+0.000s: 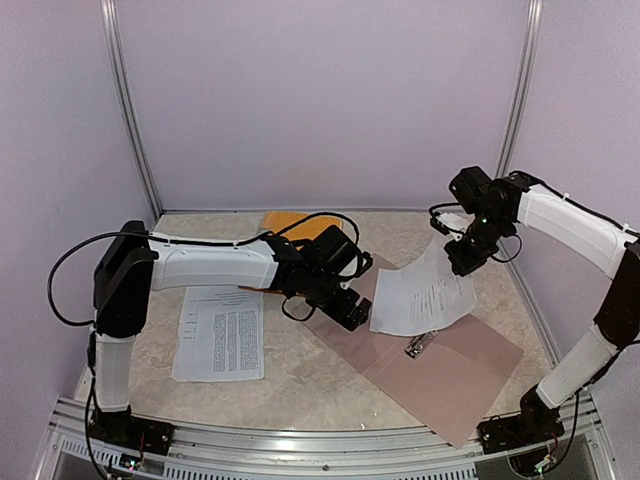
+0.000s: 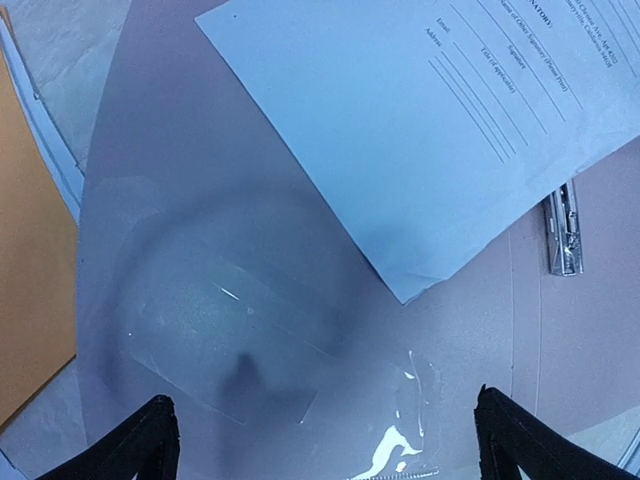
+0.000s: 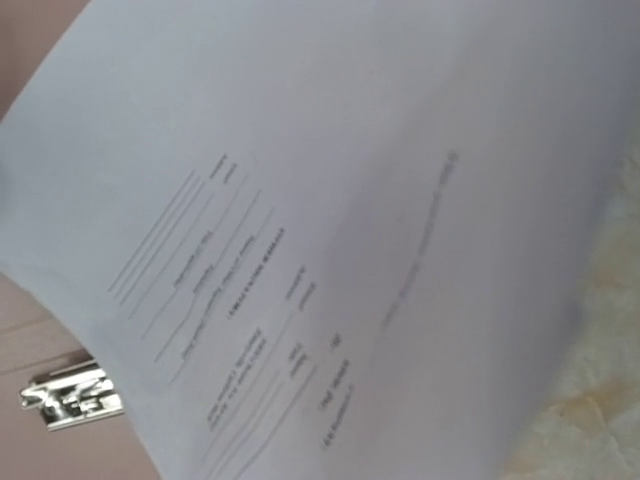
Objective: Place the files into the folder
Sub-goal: Hold the form pockets on the folder.
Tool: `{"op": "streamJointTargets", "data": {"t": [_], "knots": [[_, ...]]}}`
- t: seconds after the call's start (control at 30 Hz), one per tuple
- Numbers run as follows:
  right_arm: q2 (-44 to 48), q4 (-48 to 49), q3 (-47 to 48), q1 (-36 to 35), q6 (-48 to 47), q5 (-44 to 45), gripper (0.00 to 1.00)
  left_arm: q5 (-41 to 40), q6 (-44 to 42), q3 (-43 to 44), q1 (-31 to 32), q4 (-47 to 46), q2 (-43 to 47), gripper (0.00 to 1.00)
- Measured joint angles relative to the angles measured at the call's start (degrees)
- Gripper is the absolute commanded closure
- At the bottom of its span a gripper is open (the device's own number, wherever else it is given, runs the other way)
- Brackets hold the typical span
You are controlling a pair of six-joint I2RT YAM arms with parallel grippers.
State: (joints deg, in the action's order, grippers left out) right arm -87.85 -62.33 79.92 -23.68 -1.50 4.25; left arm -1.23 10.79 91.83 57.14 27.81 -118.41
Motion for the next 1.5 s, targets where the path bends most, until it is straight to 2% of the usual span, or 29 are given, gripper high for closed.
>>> {"op": "streamJointTargets", "data": {"t": [0.13,0.33,1.03,1.5], "knots": [[-1.1,0.0,0.0,0.0,-0.5,-0.6,1.0,-4.4,3.0,2.5,2.2,2.8,-4.0,0.01],[-1.4,-0.1,0.0,0.0,-0.6,-0.3,1.0,-6.8,5.7,3.0,3.6,5.9,-7.8,0.01],[-4.5,-0.4,0.0,0.0,-0.1,5.7,1.0,-2.4,10.1,2.3,3.7,3.9,-8.2,0.01],[-4.5,-0.4,0.0,0.0,0.1,6.2,1.0,-9.2,11.3,5.5,5.4,5.0,-11.1,0.06]]}}
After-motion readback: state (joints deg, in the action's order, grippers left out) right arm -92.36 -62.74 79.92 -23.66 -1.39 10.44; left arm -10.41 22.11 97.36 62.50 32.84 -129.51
